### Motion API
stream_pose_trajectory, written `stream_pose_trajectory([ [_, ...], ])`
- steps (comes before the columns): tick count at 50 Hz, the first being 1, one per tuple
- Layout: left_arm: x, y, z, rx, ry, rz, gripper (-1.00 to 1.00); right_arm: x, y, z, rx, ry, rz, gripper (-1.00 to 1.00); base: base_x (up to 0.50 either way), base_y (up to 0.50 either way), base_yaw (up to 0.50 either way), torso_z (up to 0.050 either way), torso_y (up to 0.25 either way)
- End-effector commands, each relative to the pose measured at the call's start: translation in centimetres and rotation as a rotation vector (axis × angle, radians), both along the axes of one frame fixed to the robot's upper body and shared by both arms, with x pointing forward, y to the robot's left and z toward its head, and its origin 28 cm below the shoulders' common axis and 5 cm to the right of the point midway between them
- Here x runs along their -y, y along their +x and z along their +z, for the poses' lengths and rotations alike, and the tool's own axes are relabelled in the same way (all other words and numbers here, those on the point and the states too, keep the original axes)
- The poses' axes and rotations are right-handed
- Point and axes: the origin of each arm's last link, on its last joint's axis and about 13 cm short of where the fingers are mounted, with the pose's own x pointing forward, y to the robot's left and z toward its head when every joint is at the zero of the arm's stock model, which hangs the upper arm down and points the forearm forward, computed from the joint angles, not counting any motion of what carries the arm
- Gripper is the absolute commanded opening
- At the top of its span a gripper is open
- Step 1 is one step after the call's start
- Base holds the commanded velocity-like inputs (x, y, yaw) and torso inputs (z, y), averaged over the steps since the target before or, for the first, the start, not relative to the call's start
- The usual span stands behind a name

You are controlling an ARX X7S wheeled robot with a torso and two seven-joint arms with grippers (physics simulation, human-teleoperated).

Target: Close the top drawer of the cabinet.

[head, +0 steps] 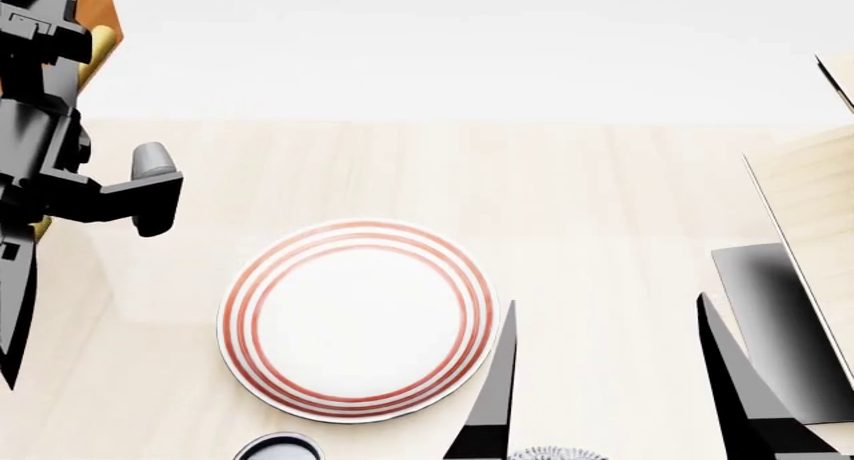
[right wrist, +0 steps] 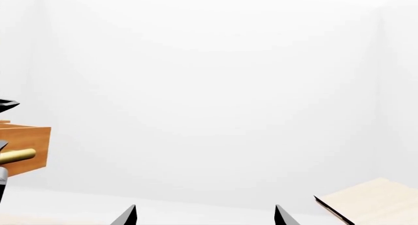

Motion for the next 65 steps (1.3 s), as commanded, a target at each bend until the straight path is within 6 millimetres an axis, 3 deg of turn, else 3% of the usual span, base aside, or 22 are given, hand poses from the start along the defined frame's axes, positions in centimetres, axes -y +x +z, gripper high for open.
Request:
stream_pose_trajectory([
  [1, -1.6, -0.5, -3.7, -0.183, -0.065, 0.072, 1.0, -0.1, -0.1, 0.0, 0.001, -0.001, 0.003, 1.0, 0.0, 0.0, 0.0, 0.0, 0.0],
  [41, -7.9, -2.8, -3.2, -0.156, -0.127, 0.25, 1.0, -0.3, -0.1, 0.0, -0.004, -0.002, 0.013, 1.0, 0.0, 0.0, 0.0, -0.002, 0.0],
  [65, -10.3, -4.1, -5.7, -0.183, -0.145, 0.33, 1.0, -0.5, 0.0, 0.0, -0.005, -0.005, 0.021, 1.0, 0.0, 0.0, 0.0, -0.001, 0.0],
])
